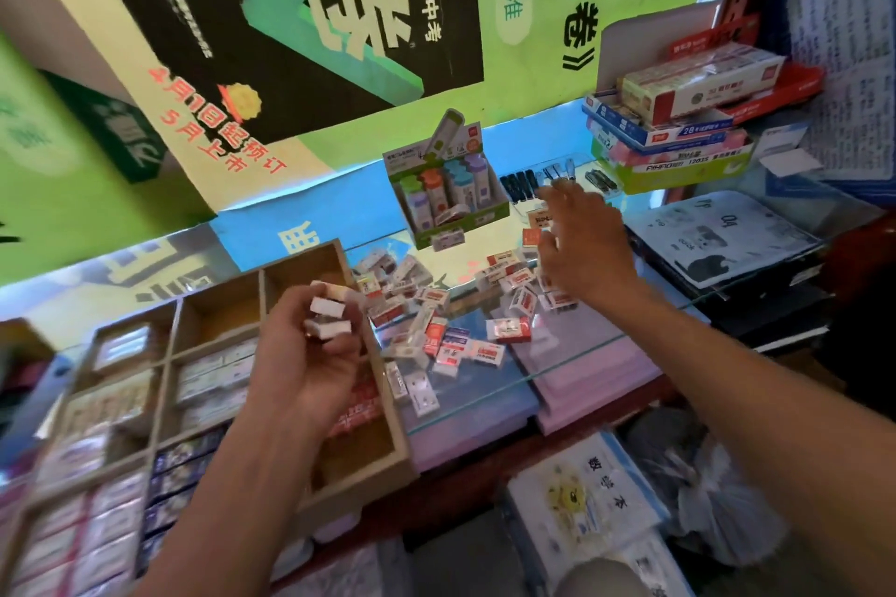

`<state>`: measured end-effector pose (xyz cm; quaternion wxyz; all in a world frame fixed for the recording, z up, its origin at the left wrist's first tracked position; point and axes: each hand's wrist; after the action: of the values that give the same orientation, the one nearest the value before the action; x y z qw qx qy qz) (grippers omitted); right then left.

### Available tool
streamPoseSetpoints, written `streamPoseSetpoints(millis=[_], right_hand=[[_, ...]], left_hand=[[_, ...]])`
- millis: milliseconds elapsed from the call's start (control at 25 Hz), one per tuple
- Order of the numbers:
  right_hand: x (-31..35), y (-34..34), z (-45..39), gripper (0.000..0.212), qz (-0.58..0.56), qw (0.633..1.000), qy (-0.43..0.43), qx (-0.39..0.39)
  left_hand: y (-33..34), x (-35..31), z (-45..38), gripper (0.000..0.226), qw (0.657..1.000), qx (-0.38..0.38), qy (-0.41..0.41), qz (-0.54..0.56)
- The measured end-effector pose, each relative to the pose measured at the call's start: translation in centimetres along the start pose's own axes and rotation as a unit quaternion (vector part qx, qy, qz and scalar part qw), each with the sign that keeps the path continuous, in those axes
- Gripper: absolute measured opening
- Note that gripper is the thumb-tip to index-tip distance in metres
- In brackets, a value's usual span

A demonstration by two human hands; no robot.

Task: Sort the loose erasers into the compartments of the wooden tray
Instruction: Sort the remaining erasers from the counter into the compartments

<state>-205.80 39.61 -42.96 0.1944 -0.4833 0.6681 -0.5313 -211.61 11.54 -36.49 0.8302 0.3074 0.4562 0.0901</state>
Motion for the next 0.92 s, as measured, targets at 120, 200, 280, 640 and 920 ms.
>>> streamPoseSetpoints(millis=[120, 200, 280, 640, 920], right_hand=[[2.1, 0.5, -3.1, 0.048, 0.106, 0.988, -0.011, 0.114], [2.4, 1.2, -3.8, 0.043, 0.127, 0.984, 0.004, 0.128], [1.6, 1.3, -4.1, 0.038, 0.148, 0.982, 0.003, 0.113], [5.5, -2.1, -2.1, 0.015, -0.086, 0.995, -0.014, -0.042], [25.6, -5.6, 1.8, 0.018, -0.384, 0.914, -0.123, 0.047]], left_hand=[[-2.1, -0.5, 1.1, 0.022, 0.998, -0.05, 0.017, -0.039], [-3.4, -1.2, 1.9, 0.019, 0.997, -0.048, 0.02, -0.052], [-4.8, -2.3, 2.7, 0.014, 0.996, -0.039, 0.042, -0.066], [-14.1, -7.9, 5.8, 0.018, 0.973, -0.018, 0.216, -0.077], [-22.7, -13.6, 5.3, 0.007, 0.935, -0.166, 0.304, -0.081]])
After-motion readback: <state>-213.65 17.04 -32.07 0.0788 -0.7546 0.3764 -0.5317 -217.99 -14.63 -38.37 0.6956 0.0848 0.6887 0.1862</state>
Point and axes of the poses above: each hand's wrist, its own z-axis away from the middle knuckle, its own y-axis out of the palm, x = y × z, and after that the axes turned 3 degrees about -z, right-handed
